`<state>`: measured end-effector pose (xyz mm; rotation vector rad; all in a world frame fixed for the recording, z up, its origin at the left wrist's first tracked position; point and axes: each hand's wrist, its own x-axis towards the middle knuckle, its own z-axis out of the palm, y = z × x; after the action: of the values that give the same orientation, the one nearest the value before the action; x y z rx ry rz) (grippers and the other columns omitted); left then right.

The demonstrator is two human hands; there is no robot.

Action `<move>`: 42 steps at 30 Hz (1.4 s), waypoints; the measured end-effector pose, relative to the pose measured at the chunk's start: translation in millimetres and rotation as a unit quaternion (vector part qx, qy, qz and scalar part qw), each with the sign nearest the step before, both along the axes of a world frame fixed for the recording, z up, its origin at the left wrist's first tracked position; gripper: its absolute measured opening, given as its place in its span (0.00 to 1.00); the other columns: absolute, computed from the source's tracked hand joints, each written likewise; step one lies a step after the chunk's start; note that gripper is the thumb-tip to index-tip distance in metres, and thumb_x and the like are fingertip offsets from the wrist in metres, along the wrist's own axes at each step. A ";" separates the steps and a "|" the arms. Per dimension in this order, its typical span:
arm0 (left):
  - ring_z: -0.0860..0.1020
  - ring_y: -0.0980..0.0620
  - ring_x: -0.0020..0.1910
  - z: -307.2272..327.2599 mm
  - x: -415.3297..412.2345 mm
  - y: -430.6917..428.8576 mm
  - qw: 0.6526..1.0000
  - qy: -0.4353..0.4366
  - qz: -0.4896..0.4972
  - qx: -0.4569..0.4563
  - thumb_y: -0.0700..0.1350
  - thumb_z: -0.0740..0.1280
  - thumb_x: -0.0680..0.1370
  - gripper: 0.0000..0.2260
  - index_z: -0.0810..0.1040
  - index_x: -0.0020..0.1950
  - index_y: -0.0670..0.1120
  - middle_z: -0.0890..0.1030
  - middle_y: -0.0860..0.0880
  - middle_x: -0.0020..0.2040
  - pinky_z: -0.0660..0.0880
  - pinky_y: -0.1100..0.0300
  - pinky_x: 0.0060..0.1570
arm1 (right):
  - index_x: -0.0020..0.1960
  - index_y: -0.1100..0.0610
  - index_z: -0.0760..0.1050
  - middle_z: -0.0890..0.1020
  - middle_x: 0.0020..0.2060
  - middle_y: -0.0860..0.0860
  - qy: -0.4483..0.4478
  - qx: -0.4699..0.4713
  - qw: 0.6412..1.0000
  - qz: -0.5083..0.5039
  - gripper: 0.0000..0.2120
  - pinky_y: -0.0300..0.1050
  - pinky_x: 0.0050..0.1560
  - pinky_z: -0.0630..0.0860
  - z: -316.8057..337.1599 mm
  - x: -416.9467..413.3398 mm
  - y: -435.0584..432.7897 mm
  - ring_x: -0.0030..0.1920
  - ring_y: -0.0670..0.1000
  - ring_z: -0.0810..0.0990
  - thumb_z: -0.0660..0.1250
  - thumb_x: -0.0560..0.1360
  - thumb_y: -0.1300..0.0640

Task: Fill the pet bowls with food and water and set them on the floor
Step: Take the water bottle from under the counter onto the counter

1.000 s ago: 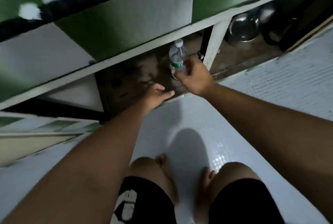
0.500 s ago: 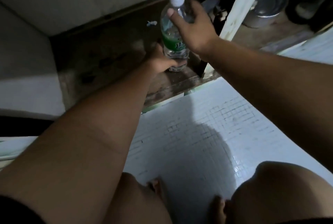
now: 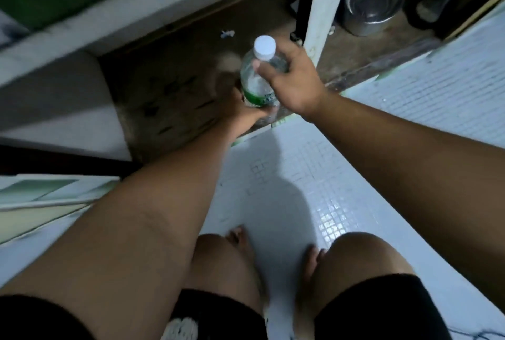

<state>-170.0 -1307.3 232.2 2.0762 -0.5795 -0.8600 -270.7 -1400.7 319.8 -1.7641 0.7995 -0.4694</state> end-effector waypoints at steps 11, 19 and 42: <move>0.82 0.51 0.58 221.5 -85.8 41.9 0.995 0.093 -0.032 -0.029 0.38 0.85 0.64 0.30 0.77 0.63 0.45 0.84 0.47 0.59 0.79 0.59 0.59 | 0.60 0.42 0.76 0.80 0.57 0.56 0.038 0.032 0.999 -0.015 0.21 0.55 0.63 0.77 205.9 -85.0 21.5 0.59 0.53 0.80 0.72 0.68 0.40; 0.82 0.65 0.55 366.0 -105.0 29.4 0.994 0.055 -0.079 -0.041 0.52 0.87 0.59 0.41 0.76 0.70 0.53 0.84 0.59 0.58 0.79 0.59 0.59 | 0.62 0.47 0.76 0.80 0.56 0.54 0.019 0.004 0.999 -0.043 0.23 0.53 0.61 0.78 366.4 -116.6 15.6 0.56 0.52 0.81 0.71 0.69 0.41; 0.83 0.55 0.56 550.0 -68.8 -151.2 0.976 0.004 -0.124 -0.181 0.48 0.84 0.66 0.35 0.75 0.71 0.45 0.82 0.52 0.64 0.80 0.68 0.50 | 0.59 0.53 0.79 0.80 0.50 0.46 -0.032 -0.158 0.978 -0.129 0.15 0.41 0.53 0.74 584.3 -93.6 -126.1 0.52 0.46 0.78 0.73 0.75 0.50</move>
<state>-238.7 -1458.5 782.2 1.6909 -0.9327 -0.8314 -364.3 -1526.8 904.1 -1.9301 0.9542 -0.8622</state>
